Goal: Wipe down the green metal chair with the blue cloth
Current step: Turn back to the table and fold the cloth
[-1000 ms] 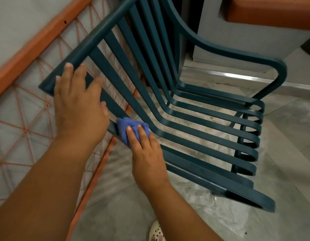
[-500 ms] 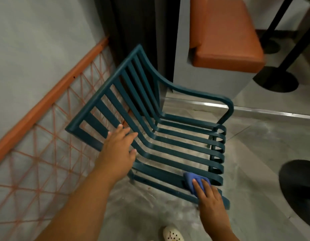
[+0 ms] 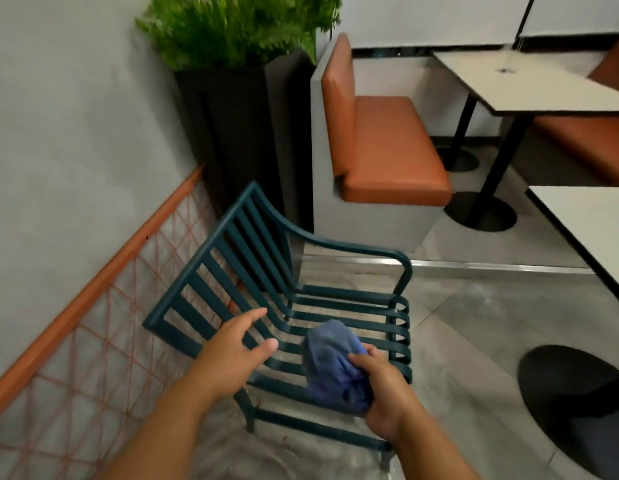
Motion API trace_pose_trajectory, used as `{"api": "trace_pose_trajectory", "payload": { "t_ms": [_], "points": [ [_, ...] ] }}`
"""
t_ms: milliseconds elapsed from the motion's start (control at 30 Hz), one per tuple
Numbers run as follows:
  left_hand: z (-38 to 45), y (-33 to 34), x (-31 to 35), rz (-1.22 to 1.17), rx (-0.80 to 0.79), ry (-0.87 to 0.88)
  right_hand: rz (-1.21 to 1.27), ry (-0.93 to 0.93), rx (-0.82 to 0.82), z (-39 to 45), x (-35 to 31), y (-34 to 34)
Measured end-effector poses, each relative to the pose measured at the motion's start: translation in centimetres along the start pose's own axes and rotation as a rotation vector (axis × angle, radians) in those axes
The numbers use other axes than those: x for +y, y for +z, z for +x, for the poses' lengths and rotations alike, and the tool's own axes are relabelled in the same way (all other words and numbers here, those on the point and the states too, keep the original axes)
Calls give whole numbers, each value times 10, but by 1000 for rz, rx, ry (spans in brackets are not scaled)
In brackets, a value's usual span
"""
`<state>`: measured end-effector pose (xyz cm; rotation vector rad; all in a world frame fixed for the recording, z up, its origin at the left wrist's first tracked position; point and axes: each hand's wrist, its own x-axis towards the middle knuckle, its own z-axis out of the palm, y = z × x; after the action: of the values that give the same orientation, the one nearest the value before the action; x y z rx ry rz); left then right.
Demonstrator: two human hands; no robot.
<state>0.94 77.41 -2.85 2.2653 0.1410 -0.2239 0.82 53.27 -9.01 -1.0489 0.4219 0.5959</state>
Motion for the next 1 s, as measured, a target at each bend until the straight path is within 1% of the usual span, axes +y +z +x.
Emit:
{"api": "trace_pose_trajectory", "payload": {
  "t_ms": [100,167,233,267,333,400,467,533,667,767,867,933,1000],
  "points": [
    [-13,-11,30,-372,-144,-130,188,-16,-261,-41,-25,31],
    [-21,-17,47,-518,-289,-131,199,-65,-400,-67,-38,41],
    [-28,-22,65,-579,-388,-71,143,-133,-451,-88,-46,45],
    [-31,-24,74,-578,-402,-28,106,-158,-442,-96,-50,44],
    [-35,-23,91,-546,-364,55,22,-183,-366,-110,-54,37],
    [-40,-18,107,-528,-329,123,-96,-199,-254,-120,-57,27],
    [-44,-6,125,-513,-353,184,-184,-230,-156,-129,-61,13],
    [-48,13,147,-459,-346,233,-171,-270,-134,-139,-66,-7],
    [-53,58,197,-314,-216,329,-72,-396,-141,-159,-82,-60],
    [-54,98,235,-288,-261,311,-22,-471,-54,-177,-98,-110],
    [-55,153,271,-309,-296,246,58,-478,118,-200,-115,-169],
    [-58,192,297,-315,-338,213,-10,-507,265,-219,-126,-210],
    [-63,232,322,-312,-393,191,-205,-582,386,-239,-135,-249]
  ]
}}
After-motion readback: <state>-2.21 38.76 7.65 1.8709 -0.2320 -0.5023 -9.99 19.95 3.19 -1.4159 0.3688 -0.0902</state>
